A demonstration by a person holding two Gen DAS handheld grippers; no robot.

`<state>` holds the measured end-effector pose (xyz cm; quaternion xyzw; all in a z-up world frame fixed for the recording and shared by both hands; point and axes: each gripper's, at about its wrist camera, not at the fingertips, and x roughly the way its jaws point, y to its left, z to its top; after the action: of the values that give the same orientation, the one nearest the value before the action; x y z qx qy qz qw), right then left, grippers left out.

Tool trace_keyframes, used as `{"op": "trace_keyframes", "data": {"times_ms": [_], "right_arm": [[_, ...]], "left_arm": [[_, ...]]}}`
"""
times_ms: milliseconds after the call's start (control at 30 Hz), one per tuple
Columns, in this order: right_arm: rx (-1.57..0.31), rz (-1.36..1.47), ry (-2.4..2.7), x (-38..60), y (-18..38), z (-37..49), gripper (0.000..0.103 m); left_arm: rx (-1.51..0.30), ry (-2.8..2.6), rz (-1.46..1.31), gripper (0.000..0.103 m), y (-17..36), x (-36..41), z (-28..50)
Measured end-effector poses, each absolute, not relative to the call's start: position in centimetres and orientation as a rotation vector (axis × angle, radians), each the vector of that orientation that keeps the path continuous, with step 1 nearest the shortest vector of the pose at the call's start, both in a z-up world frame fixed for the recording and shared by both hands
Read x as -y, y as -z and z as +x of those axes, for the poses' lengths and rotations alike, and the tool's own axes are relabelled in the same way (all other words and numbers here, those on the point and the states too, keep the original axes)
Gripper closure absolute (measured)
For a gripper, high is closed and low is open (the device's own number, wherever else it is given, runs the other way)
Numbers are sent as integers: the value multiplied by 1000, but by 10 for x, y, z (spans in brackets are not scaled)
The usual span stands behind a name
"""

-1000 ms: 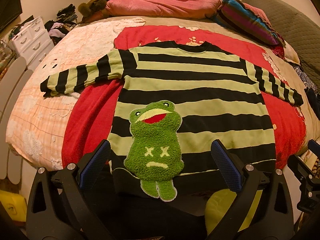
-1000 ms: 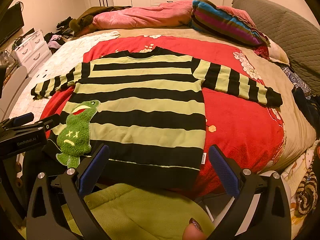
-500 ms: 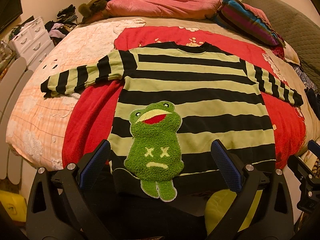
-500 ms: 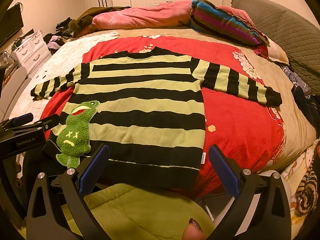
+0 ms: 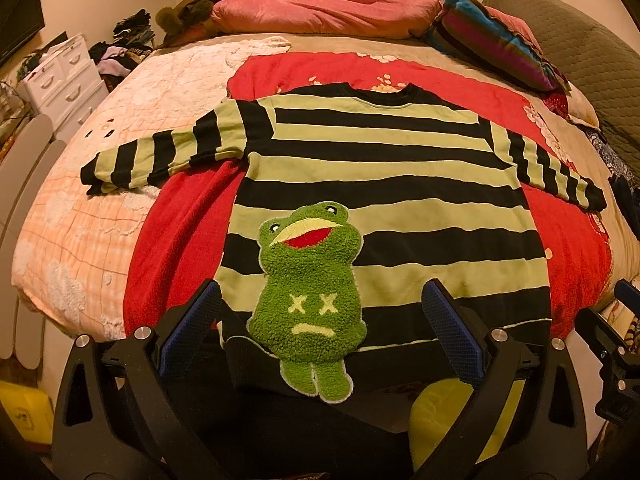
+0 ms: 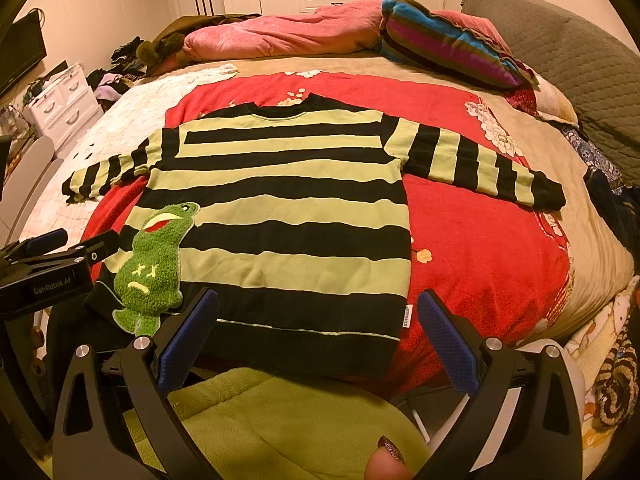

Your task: Fold small clothes

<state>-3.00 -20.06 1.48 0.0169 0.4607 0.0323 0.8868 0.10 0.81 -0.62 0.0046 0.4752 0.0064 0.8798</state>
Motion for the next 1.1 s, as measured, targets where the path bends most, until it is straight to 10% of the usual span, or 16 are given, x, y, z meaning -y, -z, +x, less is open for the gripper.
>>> {"op": "trace_keyframes", "data": {"times_ms": [1100], "right_arm": [[-923,56,-110,202,-2,42,4]], "left_arm": [[-978,-103,18,9,6,-2,58]]}}
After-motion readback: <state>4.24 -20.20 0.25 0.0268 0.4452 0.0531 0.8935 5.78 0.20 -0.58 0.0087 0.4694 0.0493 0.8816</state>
